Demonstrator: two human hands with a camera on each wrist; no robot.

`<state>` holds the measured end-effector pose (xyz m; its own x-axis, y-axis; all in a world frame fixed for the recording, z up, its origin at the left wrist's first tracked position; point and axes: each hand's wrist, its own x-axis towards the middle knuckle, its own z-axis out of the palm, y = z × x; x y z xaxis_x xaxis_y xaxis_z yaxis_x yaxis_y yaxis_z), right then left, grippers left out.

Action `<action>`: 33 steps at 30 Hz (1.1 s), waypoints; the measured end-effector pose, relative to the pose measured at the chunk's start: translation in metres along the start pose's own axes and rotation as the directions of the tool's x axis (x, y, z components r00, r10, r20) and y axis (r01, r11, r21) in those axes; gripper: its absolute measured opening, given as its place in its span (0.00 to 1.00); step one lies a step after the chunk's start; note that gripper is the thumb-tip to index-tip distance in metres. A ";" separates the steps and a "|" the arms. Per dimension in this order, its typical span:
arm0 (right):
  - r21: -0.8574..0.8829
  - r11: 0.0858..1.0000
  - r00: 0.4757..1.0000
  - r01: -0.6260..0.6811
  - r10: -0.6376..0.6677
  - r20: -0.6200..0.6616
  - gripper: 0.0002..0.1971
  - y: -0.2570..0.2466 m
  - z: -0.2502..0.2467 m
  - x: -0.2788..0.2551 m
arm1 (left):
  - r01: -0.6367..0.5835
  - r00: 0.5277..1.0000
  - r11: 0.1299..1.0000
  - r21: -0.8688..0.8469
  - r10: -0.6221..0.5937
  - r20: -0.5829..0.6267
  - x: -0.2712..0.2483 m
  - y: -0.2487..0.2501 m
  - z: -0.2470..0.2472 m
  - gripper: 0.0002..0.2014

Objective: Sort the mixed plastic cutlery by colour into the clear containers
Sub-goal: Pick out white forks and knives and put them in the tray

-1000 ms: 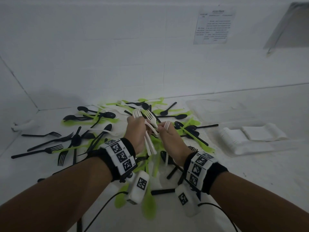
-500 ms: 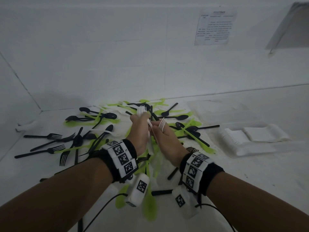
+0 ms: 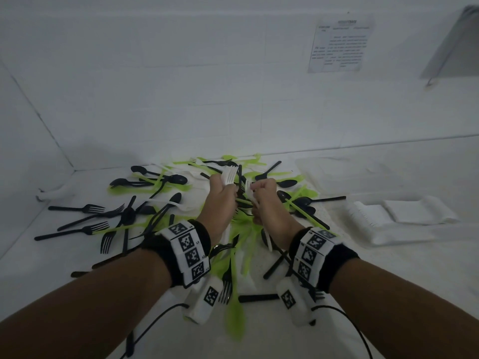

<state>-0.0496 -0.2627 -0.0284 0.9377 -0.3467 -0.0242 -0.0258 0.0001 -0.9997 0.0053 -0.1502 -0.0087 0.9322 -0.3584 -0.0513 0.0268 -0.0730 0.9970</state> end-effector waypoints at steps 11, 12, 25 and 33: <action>0.043 0.994 0.988 0.102 -0.096 -0.120 0.11 0.003 0.030 -0.005 | 0.074 0.996 0.989 -0.130 -0.066 0.065 -0.011 0.002 0.002 0.25; 0.076 0.993 0.990 0.086 -0.077 -0.115 0.13 0.002 0.032 -0.007 | 0.074 0.996 0.985 -0.157 -0.065 0.063 -0.012 0.001 0.001 0.20; 0.247 0.961 0.992 -0.122 0.127 -0.001 0.17 -0.013 0.025 -0.018 | 0.035 0.939 0.987 0.158 -0.086 0.334 -0.006 0.001 -0.032 0.40; -0.791 0.437 0.887 0.429 -0.371 0.276 0.23 -0.010 -0.031 -0.018 | -0.269 0.822 0.832 0.485 -0.065 0.566 -0.014 -0.001 -0.022 0.43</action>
<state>-0.0766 -0.2856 -0.0174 0.9367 -0.0483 0.3467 0.1169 -0.8903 -0.4400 -0.0001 -0.1248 -0.0073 0.5595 -0.8169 -0.1400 -0.4036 -0.4161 0.8148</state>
